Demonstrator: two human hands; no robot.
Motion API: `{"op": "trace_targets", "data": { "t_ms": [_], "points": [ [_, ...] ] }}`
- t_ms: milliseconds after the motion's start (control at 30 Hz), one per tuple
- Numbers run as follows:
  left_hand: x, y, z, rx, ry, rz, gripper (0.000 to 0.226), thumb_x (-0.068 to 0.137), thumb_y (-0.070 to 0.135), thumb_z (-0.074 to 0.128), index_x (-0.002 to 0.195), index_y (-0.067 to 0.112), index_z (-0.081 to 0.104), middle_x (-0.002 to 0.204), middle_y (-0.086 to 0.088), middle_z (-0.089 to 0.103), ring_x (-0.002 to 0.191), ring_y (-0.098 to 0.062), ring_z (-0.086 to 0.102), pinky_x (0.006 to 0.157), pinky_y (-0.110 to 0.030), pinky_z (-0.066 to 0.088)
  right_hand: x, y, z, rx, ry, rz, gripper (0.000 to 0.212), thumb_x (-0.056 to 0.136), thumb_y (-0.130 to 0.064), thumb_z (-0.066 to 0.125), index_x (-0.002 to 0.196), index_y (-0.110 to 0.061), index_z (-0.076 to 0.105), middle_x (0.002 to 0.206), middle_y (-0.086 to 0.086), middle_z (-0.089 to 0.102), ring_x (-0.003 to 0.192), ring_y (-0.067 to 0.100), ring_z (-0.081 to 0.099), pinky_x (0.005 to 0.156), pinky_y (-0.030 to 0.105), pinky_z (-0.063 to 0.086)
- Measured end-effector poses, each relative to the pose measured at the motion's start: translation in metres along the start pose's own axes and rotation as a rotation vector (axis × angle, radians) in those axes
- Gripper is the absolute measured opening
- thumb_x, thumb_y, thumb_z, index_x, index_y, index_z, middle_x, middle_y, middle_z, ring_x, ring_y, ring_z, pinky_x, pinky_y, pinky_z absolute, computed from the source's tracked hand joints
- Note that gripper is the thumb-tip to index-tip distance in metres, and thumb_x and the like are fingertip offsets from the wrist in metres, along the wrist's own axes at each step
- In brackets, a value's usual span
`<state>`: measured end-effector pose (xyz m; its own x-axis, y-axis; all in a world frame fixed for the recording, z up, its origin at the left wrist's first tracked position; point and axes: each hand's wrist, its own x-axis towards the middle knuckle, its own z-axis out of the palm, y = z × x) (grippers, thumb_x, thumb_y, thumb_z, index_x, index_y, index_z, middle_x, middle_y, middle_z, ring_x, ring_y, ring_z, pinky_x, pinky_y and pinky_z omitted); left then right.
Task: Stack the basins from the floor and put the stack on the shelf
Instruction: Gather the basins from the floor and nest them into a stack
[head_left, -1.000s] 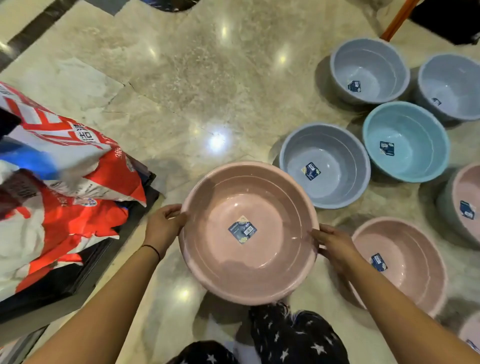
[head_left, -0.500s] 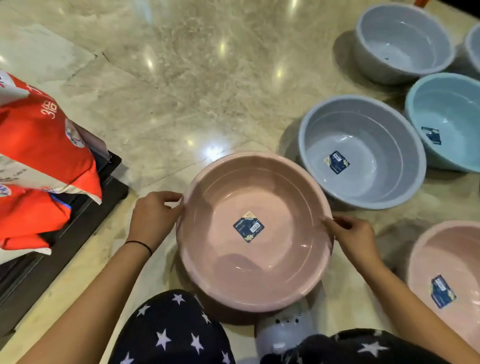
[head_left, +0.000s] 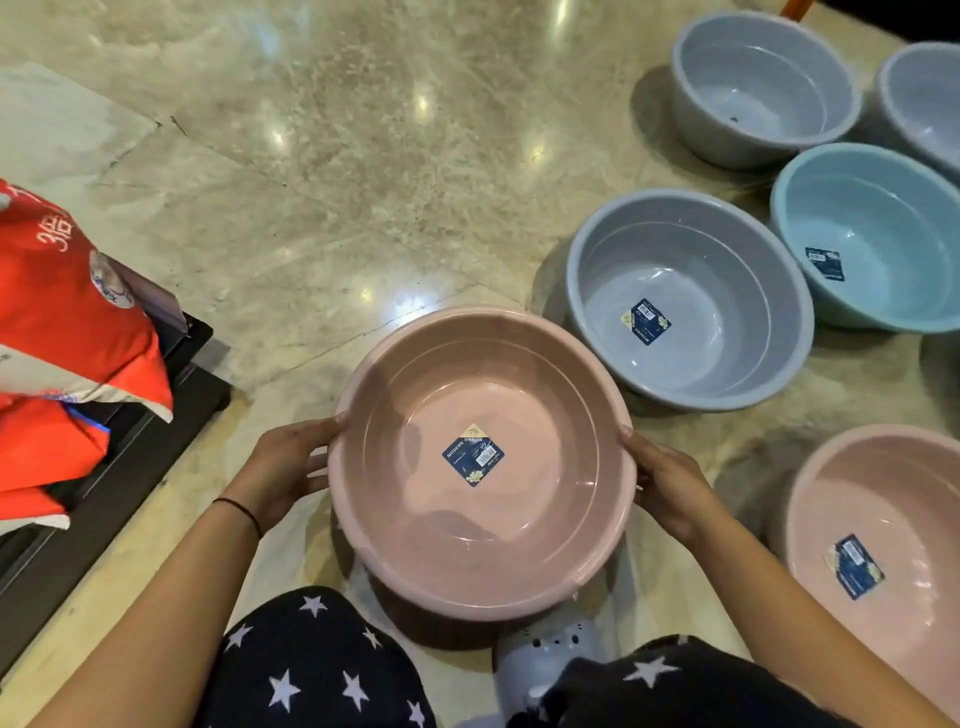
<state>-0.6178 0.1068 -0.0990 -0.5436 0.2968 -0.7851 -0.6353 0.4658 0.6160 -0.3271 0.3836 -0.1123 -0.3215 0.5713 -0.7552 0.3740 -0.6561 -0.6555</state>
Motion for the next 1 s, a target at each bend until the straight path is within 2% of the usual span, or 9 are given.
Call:
{"op": "trace_targets", "data": {
  "t_ms": [167,233,367,433,500,600,667,833,1000],
  "points": [
    [-0.017,0.03,-0.003,0.016,0.079,0.081,0.014,0.089,0.025,0.072,0.097,0.015,0.077,0.092,0.001,0.08,0.085,-0.022,0.071,0.07,-0.035,0.055,-0.013,-0.025,0.009,-0.037,-0.012,0.021,0.021,0.084,-0.03,0.074,0.079,-0.011,0.081,0.081,0.007,0.077,0.067,0.017,0.072,0.057,0.028,0.058],
    [-0.033,0.048,-0.01,-0.011,0.119,0.108,0.009,0.09,0.024,0.071,0.091,0.017,0.076,0.085,0.004,0.079,0.08,-0.018,0.069,0.071,-0.034,0.054,-0.026,-0.047,0.018,-0.032,-0.022,0.011,0.022,0.084,-0.029,0.074,0.082,-0.008,0.079,0.077,0.005,0.077,0.065,0.015,0.072,0.056,0.027,0.057],
    [-0.086,0.076,-0.026,-0.009,0.132,0.089,0.011,0.091,0.026,0.069,0.088,0.02,0.077,0.08,0.012,0.078,0.072,-0.011,0.068,0.068,-0.031,0.052,-0.072,-0.094,0.033,-0.044,-0.056,0.005,0.012,0.087,-0.027,0.071,0.091,-0.017,0.075,0.073,-0.003,0.074,0.062,0.012,0.067,0.056,0.026,0.055],
    [-0.116,0.089,-0.033,0.014,0.12,0.064,0.014,0.09,0.03,0.07,0.084,0.025,0.082,0.082,0.013,0.079,0.068,-0.007,0.071,0.067,-0.03,0.051,-0.102,-0.111,0.034,-0.036,-0.051,0.022,0.013,0.087,-0.026,0.071,0.09,-0.014,0.075,0.08,0.003,0.073,0.068,0.017,0.065,0.06,0.028,0.056],
    [-0.149,0.102,-0.039,0.035,0.092,0.058,0.011,0.083,0.037,0.075,0.088,0.03,0.083,0.093,0.007,0.081,0.074,-0.009,0.073,0.074,-0.034,0.054,-0.134,-0.125,0.028,-0.025,-0.039,0.047,0.018,0.087,-0.027,0.071,0.09,-0.009,0.074,0.081,0.006,0.07,0.071,0.02,0.063,0.063,0.029,0.056],
    [-0.191,0.129,-0.035,0.044,0.07,0.04,0.048,0.065,0.048,0.083,0.103,0.019,0.08,0.105,-0.006,0.079,0.092,-0.026,0.071,0.09,-0.045,0.053,-0.185,-0.145,0.011,-0.006,-0.026,0.072,0.023,0.089,-0.029,0.069,0.089,-0.005,0.072,0.079,0.007,0.067,0.071,0.02,0.061,0.066,0.03,0.055],
    [-0.21,0.139,-0.03,0.061,0.057,0.043,0.052,0.061,0.049,0.083,0.102,0.017,0.08,0.104,-0.007,0.079,0.091,-0.028,0.07,0.088,-0.044,0.053,-0.21,-0.149,0.0,0.007,-0.015,0.084,0.025,0.089,-0.029,0.068,0.089,-0.005,0.071,0.077,0.007,0.069,0.07,0.019,0.064,0.07,0.032,0.056],
    [-0.278,0.164,0.009,0.168,-0.009,0.046,0.012,0.082,0.033,0.075,0.085,0.024,0.082,0.088,0.005,0.08,0.069,-0.009,0.072,0.065,-0.029,0.054,-0.294,-0.155,-0.051,0.132,0.11,0.146,0.019,0.089,-0.026,0.069,0.093,-0.007,0.074,0.078,0.005,0.077,0.067,0.017,0.071,0.057,0.027,0.056],
    [-0.35,0.175,0.053,0.266,-0.089,0.045,0.009,0.091,0.022,0.069,0.089,0.02,0.078,0.078,0.011,0.079,0.07,-0.008,0.072,0.059,-0.025,0.055,-0.367,-0.148,-0.105,0.225,0.201,0.142,0.013,0.089,-0.024,0.069,0.092,-0.012,0.074,0.073,-0.003,0.078,0.061,0.009,0.072,0.049,0.023,0.055]
  ]
}}
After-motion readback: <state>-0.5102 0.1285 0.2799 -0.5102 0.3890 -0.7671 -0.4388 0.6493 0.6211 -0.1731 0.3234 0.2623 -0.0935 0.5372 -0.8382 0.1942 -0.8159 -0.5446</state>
